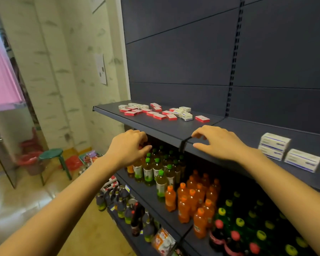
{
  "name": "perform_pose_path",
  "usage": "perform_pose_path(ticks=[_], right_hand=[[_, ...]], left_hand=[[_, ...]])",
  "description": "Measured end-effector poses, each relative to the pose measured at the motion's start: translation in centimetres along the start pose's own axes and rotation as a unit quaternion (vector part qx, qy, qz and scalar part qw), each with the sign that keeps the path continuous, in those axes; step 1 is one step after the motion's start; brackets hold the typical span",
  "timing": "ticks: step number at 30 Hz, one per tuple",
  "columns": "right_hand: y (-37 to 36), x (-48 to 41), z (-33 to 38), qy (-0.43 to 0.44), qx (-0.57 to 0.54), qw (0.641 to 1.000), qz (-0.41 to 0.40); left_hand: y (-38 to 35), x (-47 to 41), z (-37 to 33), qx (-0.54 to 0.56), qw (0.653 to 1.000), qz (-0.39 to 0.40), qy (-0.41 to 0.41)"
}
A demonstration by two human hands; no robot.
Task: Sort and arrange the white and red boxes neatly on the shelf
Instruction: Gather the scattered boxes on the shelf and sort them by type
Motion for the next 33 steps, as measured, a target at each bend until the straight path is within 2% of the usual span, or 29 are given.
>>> perform_pose_path(ticks=[9, 19, 25, 29, 33], right_hand=[[-1.8, -9.6, 2.7, -0.062, -0.014, 0.998, 0.012], [-3.9, -21.2, -0.7, -0.171, 0.001, 0.985, 0.027], [-5.9, -28.6, -3.4, -0.246, 0.054, 0.964, 0.081], [-7.2, -30.9, -4.3, -0.287, 0.115, 0.948, 0.076], [-8.0, -32.1, -5.4, -0.314, 0.128, 0.937, 0.089]], left_hand=[[-2.2, -4.6, 9.0, 0.034, 0.999, -0.001, -0.027], [-6.0, -14.5, 14.4, 0.08, 0.995, 0.003, -0.056], [-8.2, -20.0, 17.2, 0.071, 0.993, 0.021, -0.09], [-9.3, -23.0, 18.6, 0.096, 0.989, 0.026, -0.113], [-10.5, -26.0, 19.2, 0.107, 0.984, 0.03, -0.143]])
Point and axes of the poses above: each hand's wrist, its own x-axis away from the middle knuckle, its own y-axis out of the back of the hand, z = x × y, the point moved 4 cm from there along -x, towards the middle knuckle, and after that the axes turned 11 degrees about z, right-handed, at the moved point
